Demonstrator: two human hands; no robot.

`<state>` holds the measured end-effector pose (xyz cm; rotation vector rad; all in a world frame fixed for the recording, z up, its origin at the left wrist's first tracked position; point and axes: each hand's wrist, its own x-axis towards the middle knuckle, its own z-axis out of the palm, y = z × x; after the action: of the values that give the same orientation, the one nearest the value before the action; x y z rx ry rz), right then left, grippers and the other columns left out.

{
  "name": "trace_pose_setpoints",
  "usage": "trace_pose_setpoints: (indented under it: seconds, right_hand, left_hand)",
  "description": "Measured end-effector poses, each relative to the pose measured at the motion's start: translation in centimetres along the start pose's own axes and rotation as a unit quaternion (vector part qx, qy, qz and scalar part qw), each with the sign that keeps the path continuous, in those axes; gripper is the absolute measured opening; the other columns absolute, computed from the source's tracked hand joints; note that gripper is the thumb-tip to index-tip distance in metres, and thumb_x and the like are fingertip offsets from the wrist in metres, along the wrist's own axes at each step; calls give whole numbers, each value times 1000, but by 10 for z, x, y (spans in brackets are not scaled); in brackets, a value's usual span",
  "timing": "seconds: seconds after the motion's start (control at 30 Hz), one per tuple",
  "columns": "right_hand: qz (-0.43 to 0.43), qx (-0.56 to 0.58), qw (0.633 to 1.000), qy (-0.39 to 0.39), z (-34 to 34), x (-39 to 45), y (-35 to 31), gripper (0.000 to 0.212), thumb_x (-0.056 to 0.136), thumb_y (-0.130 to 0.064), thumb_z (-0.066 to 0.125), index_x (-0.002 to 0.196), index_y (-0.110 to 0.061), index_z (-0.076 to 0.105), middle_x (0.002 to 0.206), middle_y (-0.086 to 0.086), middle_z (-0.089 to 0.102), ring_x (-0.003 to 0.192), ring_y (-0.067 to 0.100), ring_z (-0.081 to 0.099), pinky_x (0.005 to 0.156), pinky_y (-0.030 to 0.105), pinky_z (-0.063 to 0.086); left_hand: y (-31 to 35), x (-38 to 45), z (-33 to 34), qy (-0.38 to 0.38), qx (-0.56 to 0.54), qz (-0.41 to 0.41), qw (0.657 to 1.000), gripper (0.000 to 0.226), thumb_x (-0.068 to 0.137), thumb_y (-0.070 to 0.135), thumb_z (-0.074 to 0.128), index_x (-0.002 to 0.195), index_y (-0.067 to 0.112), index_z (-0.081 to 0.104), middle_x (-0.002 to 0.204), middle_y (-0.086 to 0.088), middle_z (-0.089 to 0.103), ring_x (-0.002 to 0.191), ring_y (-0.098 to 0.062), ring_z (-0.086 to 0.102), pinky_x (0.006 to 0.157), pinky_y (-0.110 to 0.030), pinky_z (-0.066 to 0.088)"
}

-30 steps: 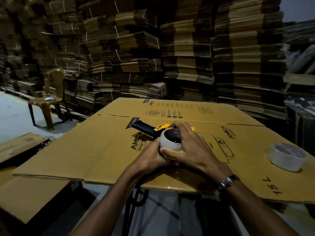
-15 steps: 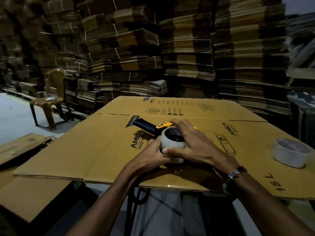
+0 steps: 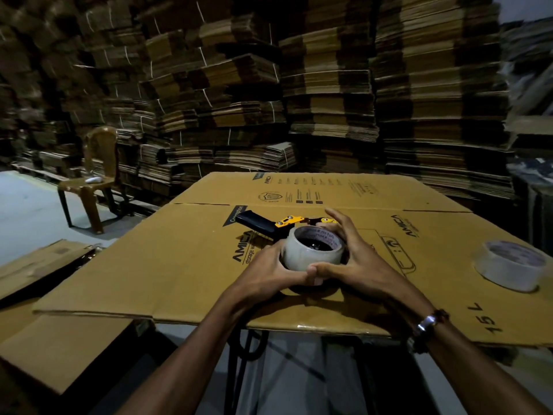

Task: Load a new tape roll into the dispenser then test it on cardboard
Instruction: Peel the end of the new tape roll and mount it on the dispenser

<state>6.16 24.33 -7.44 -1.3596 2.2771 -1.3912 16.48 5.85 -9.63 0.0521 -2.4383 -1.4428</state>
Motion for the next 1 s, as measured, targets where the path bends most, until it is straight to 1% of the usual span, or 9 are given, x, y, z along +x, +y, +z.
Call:
trace_pose_setpoints:
  seconds: [0.07, 0.1, 0.23, 0.4, 0.5, 0.67, 0.77, 0.9, 1.0]
  right_hand:
    - [10, 26, 999, 18, 3, -3, 1, 114, 64, -48, 85, 155, -43, 16, 142, -14, 43, 118, -7, 50, 96, 12, 40]
    - [15, 31, 999, 26, 5, -4, 0, 113, 64, -48, 84, 155, -43, 16, 138, -16, 42, 115, -9, 50, 94, 12, 41]
    - [23, 33, 998, 48, 8, -5, 2, 108, 64, -54, 84, 152, -42, 23, 136, -13, 47, 125, 9, 53, 102, 28, 48]
    - [15, 43, 997, 68, 13, -7, 4, 99, 67, -47, 87, 149, -39, 31, 122, -29, 50, 121, 3, 56, 101, 28, 51]
    - [-2, -4, 997, 72, 14, -8, 5, 102, 67, -49, 88, 149, -43, 28, 129, -27, 48, 125, 6, 52, 104, 30, 48]
    - [-31, -60, 995, 80, 16, -8, 5, 105, 64, -53, 88, 148, -46, 25, 138, -19, 47, 127, 7, 51, 107, 35, 47]
    - [-44, -91, 991, 88, 18, -9, 4, 107, 62, -58, 87, 149, -43, 26, 141, -13, 50, 125, 6, 53, 106, 37, 48]
    - [-53, -123, 984, 114, 20, -10, 1, 102, 66, -59, 84, 149, -38, 28, 142, -11, 50, 120, 3, 51, 102, 29, 45]
    - [-55, -130, 982, 127, 23, -11, -2, 102, 66, -63, 82, 148, -39, 27, 141, -11, 50, 120, 3, 51, 99, 26, 44]
  left_hand:
    - [1, 0, -1, -5, 2, -3, 1000, 86, 59, 45, 92, 136, 31, 56, 122, 12, 69, 108, 0, 64, 94, -32, 58]
    - [2, 0, -1, -8, 3, -6, 1000, 82, 62, 40, 93, 134, 31, 57, 121, 12, 69, 107, 1, 65, 94, -32, 58]
    - [4, 0, -1, -18, 7, 0, 1000, 69, 68, 24, 92, 124, 40, 55, 116, 13, 69, 100, 7, 65, 86, -21, 58]
    - [3, 1, -1, -14, 20, 2, 1000, 70, 67, 26, 93, 127, 34, 57, 112, 14, 71, 97, 8, 66, 80, -16, 56]
    - [1, 2, -2, -20, 36, 8, 999, 76, 65, 29, 94, 130, 35, 57, 118, 14, 70, 102, 8, 64, 85, -16, 55]
    - [0, 2, -3, -23, 59, 17, 998, 70, 63, 24, 95, 111, 51, 52, 113, 25, 66, 103, 17, 60, 83, -5, 48]
    - [1, 2, -3, -25, 57, 24, 998, 72, 62, 23, 96, 114, 50, 54, 117, 23, 67, 109, 13, 60, 92, -10, 49]
    - [0, 4, -5, -44, 63, 28, 997, 76, 63, 20, 95, 120, 48, 53, 120, 22, 64, 109, 13, 59, 89, -8, 47]
    - [-5, 8, -8, -53, 82, 12, 995, 91, 58, 42, 95, 136, 40, 49, 131, 13, 60, 122, -5, 54, 104, -28, 48]
